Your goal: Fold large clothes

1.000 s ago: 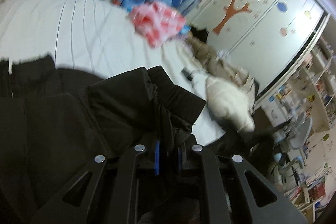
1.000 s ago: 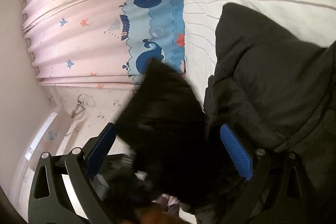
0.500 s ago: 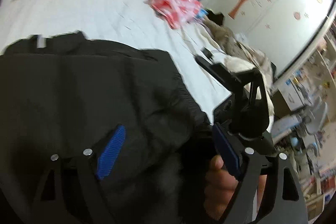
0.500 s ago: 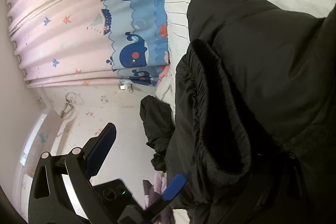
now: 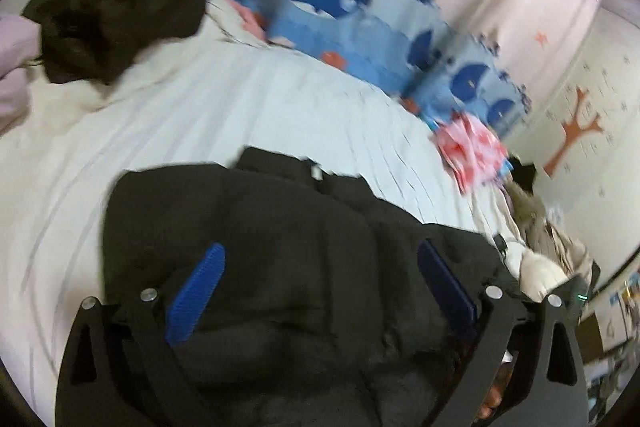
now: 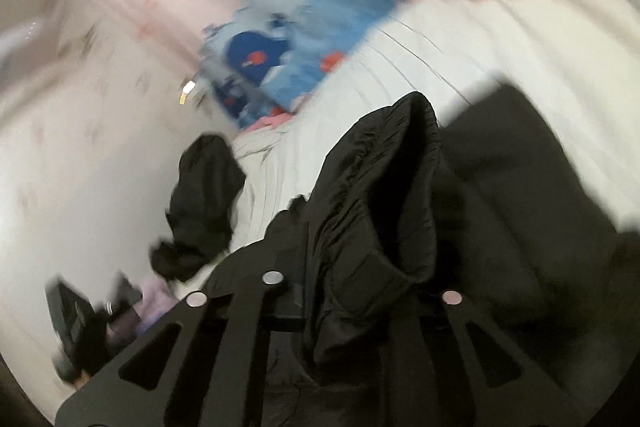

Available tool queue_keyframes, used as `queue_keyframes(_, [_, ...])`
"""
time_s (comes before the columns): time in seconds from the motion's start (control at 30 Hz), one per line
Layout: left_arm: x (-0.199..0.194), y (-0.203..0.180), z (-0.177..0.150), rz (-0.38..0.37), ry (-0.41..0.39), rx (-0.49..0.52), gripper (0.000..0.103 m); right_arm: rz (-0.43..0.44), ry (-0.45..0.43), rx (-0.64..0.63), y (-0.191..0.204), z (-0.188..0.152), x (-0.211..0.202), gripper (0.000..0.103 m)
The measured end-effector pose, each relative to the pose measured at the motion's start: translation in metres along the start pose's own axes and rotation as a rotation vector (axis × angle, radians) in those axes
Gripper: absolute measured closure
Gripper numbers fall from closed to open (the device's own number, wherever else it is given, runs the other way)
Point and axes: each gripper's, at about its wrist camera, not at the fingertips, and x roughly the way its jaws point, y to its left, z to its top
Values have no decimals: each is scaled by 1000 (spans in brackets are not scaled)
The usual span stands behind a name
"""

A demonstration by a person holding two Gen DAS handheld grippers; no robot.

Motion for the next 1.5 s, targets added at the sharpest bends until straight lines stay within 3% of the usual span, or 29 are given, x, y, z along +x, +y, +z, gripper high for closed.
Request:
queue_keyframes(0.1, [-7,15,8,12,-31,-30,9,-25,-82,-111,24,25,-22,95])
queue_keyframes(0.2, [-4,32,9,16,-38,-90,8,-55,-128,-104,16,60,-36,95])
queue_keyframes(0.27, [8,35,4,43,-10,-86,8,-112,-112,-115,1,71,-31,95])
queue_keyframes(0.4, [57,50,-16,138,113,-66,8,-250,75,-68,-70,43,12,95])
queue_keyframes(0.47, [78,58,-26,214,165,-33,8,-253,206,-1,-105,19,36,95])
queue_keyframes(0.63, [88,65,-33,255,204,-30,8,-174,220,169,-136,8,17,72])
queue_keyframes(0.73, [71,56,-29,248,166,-12,8,-226,151,227,-141,12,-14,57])
queue_keyframes(0.87, [51,32,-30,300,121,89,8,-327,-12,125,-111,34,-57,52])
queue_keyframes(0.93, [46,18,-34,342,102,170,8,-324,-40,32,-83,49,-56,32])
queue_keyframes(1.0, [46,11,-38,368,92,232,8,-329,-21,-117,-41,51,-36,24])
queue_keyframes(1.1, [49,10,-43,388,64,257,8,-335,46,-281,3,44,5,22])
queue_keyframes(1.2, [60,11,-49,404,82,266,8,-397,116,-390,24,33,57,21])
queue_keyframes(1.33, [70,7,-58,430,84,344,7,-519,232,-342,-20,12,103,21])
queue_keyframes(1.4, [73,8,-60,423,91,349,7,-501,253,-284,-51,3,111,20])
queue_keyframes(1.5, [76,9,-63,423,99,349,7,-497,233,-198,-77,-6,104,10])
